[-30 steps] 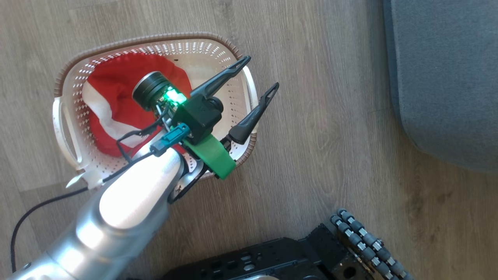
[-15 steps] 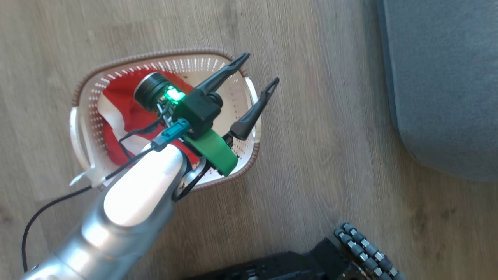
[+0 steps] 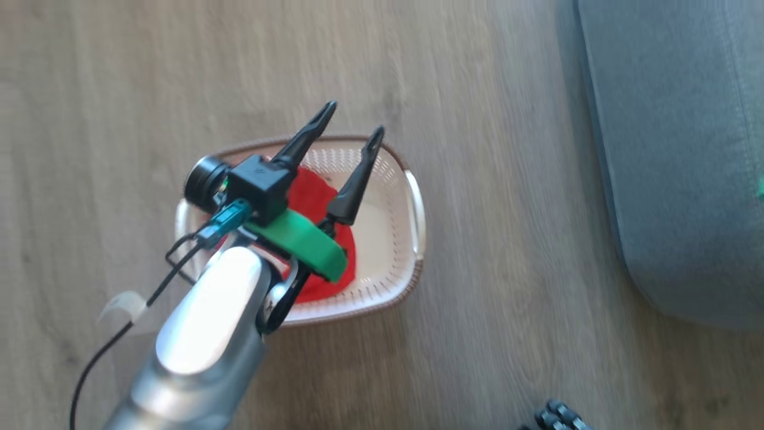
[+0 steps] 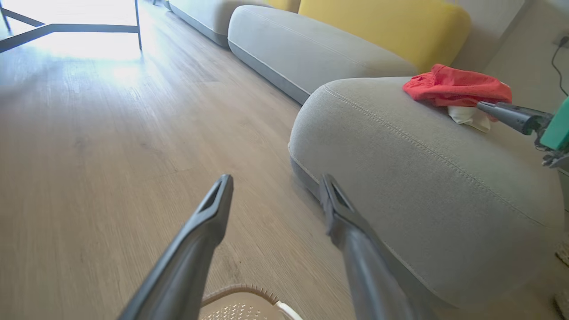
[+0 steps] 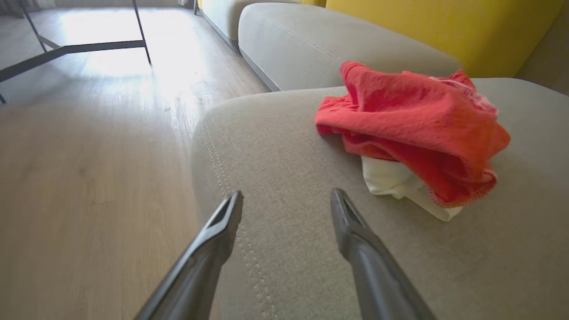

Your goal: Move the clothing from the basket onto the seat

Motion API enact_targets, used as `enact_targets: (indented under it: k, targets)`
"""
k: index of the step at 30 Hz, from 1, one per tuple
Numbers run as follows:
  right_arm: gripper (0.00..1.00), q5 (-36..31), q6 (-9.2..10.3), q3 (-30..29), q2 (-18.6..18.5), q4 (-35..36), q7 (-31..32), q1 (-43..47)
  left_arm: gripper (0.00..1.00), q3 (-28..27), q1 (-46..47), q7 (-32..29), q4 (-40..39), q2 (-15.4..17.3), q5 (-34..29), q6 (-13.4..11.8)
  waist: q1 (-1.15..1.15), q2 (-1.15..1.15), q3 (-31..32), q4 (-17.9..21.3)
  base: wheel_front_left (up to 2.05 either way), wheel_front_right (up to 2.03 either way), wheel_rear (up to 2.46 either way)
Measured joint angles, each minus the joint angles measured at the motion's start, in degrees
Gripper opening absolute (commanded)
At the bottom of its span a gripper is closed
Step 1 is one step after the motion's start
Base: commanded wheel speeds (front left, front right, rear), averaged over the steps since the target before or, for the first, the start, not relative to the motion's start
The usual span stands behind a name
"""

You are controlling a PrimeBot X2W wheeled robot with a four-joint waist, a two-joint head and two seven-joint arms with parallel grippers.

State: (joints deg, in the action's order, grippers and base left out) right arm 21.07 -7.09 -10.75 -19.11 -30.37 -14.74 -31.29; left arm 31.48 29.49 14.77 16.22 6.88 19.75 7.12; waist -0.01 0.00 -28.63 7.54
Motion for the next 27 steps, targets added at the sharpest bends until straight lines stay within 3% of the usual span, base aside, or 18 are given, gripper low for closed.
enact_targets:
  k: [15,27]
  targets:
    - [1.00,0.18,0.00,12.29,2.93,6.95,0.00,7.01,1.00,-15.96,-11.09,-0.01,1.44,-2.85,-3.25,0.00,0.00,0.00,11.20,-8.24,0.00,0.00,0.00]
    - [1.00,0.15,0.00,15.75,5.92,9.61,0.00,12.13,1.00,-25.49,-18.29,-0.02,0.65,-3.89,-6.42,0.00,0.00,0.00,19.41,-11.68,0.00,0.00,0.00]
